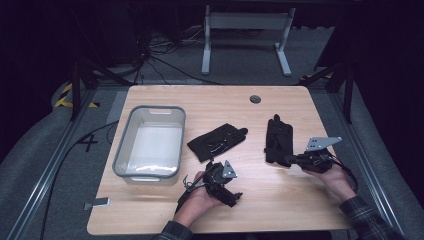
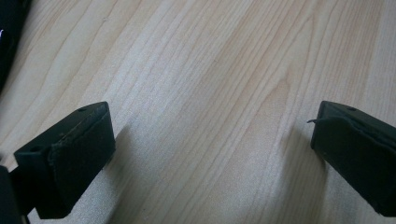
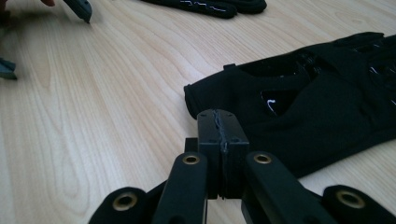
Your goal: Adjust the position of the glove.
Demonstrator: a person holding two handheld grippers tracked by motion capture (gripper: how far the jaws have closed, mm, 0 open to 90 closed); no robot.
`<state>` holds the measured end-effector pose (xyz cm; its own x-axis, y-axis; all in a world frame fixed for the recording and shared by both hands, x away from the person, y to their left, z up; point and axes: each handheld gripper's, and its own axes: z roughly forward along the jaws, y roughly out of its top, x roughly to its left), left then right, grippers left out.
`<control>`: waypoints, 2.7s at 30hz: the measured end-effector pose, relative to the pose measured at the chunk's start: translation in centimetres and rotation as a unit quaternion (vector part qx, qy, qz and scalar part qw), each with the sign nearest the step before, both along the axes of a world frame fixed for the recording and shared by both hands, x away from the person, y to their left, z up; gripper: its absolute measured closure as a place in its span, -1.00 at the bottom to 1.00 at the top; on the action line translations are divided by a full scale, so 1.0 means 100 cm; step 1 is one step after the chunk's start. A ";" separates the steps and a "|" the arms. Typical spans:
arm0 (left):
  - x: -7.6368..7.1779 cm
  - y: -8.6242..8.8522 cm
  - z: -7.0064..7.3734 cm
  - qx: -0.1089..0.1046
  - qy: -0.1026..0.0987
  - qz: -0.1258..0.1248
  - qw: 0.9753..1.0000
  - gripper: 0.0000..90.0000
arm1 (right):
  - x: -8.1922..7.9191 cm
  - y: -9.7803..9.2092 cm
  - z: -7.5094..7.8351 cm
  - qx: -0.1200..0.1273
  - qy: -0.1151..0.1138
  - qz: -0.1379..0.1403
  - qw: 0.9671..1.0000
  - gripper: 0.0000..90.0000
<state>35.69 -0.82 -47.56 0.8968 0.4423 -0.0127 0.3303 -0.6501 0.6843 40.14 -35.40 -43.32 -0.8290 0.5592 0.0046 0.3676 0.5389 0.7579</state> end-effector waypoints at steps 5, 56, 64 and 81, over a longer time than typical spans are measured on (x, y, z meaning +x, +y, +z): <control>0.000 0.000 0.000 0.001 0.002 0.001 1.000 -1.00 | 0.012 0.006 -0.004 0.000 0.005 0.000 1.000 1.00; 0.000 0.000 0.000 0.000 -0.001 -0.001 1.000 -1.00 | -0.023 0.006 -0.018 -0.049 0.047 0.068 0.995 1.00; 0.000 0.000 0.000 0.000 -0.002 -0.001 1.000 -1.00 | -0.043 0.008 -0.018 -0.050 0.051 0.086 0.994 1.00; 0.000 0.000 0.000 0.000 -0.001 0.000 1.000 -1.00 | -0.078 0.008 -0.018 -0.053 0.059 0.115 0.990 1.00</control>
